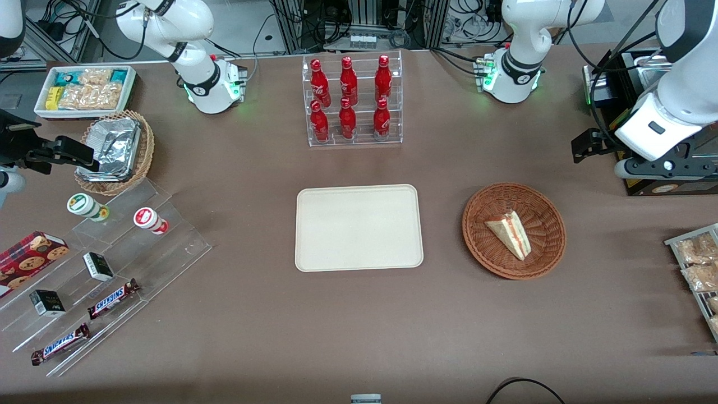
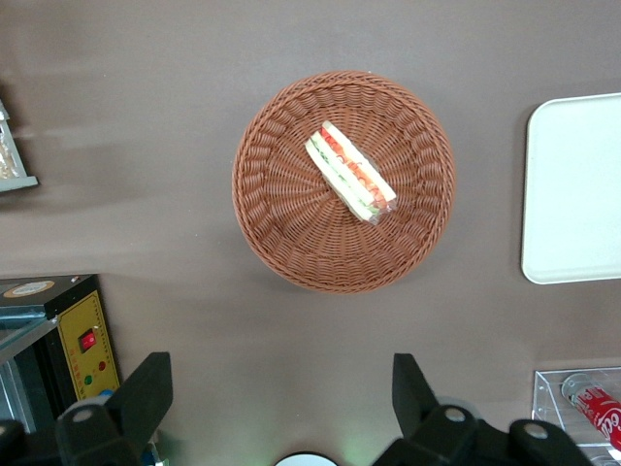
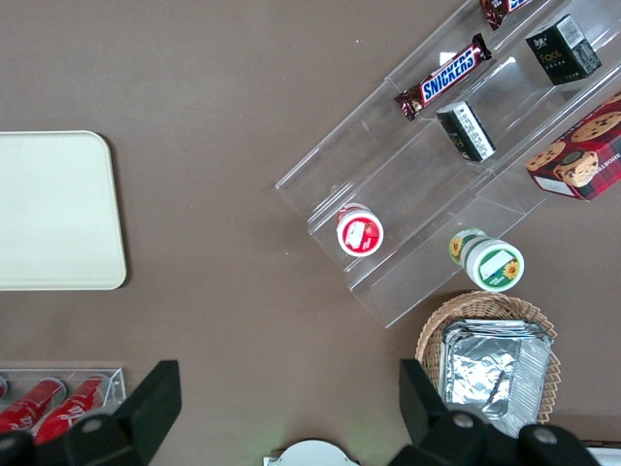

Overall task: Place sandwich from basket to tray
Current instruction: 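Move the left gripper over the wicker basket above the sandwich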

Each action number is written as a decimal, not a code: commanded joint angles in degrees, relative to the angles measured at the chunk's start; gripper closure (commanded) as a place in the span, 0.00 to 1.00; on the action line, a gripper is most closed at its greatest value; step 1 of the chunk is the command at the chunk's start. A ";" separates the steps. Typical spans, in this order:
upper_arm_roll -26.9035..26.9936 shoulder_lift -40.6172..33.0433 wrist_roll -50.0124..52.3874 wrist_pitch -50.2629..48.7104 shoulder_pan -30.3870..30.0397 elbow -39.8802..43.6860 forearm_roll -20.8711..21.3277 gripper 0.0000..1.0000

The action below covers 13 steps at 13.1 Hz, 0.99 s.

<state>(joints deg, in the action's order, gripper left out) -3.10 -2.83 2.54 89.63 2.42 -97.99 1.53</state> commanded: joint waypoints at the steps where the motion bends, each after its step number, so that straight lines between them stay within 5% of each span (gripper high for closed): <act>1: 1.43 -0.68 -0.96 -1.12 -0.48 1.04 0.05 0.00; 8: 0.47 1.16 -0.17 4.57 0.39 -8.16 -0.57 0.00; 13: -2.08 1.08 3.95 19.94 0.57 -22.49 -0.22 0.00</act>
<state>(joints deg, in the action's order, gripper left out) -4.30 -0.42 3.91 104.52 2.75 -115.22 1.45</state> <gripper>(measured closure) 0.000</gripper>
